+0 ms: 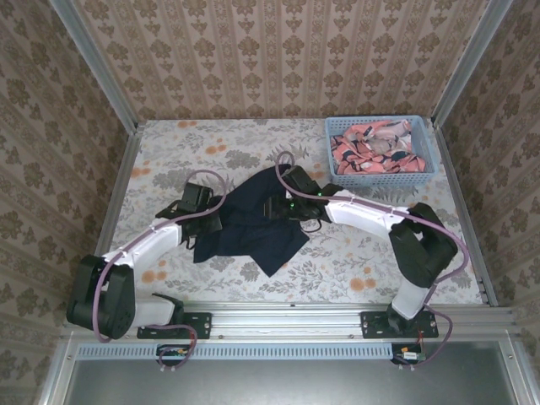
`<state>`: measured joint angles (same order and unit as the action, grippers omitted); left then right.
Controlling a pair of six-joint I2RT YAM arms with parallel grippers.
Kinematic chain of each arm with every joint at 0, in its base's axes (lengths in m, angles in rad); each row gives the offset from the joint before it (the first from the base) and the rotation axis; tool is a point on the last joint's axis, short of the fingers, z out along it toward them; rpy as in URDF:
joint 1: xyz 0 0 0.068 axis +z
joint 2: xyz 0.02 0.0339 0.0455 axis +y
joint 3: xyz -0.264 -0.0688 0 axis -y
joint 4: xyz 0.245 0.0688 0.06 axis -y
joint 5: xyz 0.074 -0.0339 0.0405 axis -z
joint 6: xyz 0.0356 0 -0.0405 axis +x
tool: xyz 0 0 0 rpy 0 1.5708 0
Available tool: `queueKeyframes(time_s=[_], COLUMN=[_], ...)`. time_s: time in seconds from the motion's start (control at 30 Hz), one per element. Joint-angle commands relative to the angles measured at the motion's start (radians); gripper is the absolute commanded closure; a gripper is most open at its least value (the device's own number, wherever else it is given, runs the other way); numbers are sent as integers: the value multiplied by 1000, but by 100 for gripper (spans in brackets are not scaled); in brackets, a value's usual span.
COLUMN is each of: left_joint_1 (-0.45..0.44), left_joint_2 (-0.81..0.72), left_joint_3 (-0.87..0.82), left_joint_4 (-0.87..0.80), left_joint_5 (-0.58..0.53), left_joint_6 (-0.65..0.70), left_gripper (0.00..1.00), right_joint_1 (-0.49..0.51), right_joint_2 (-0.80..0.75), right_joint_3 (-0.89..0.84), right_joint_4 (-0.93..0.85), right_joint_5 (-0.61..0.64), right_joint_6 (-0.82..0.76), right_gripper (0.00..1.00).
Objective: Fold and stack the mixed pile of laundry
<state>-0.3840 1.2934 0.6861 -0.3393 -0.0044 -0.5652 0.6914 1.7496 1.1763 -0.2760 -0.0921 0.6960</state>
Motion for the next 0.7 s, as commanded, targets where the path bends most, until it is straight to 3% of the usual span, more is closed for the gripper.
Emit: queueKeyframes(time_s=[0.0, 0.07, 0.2, 0.43, 0.67], left_joint_1=[-3, -3, 3, 129, 208], left_joint_2=[-31, -28, -31, -73, -86], left_joint_3=[2, 14, 32, 77, 322], left_joint_4=[-10, -7, -2, 142, 157], left_joint_5=[-16, -24, -57, -91, -137], left_joint_6=[-7, 3, 20, 52, 195], left_gripper=[100, 100, 100, 100, 100], right_joint_1=[-4, -6, -29, -134, -254], right_joint_2=[75, 96, 95, -99, -238], right_joint_3=[34, 59, 58, 2, 160], right_joint_4=[28, 17, 22, -12, -157], right_joint_5=[7, 43, 49, 85, 56], right_joint_6=[61, 78, 101, 54, -150], right_gripper=[36, 50, 100, 100, 100])
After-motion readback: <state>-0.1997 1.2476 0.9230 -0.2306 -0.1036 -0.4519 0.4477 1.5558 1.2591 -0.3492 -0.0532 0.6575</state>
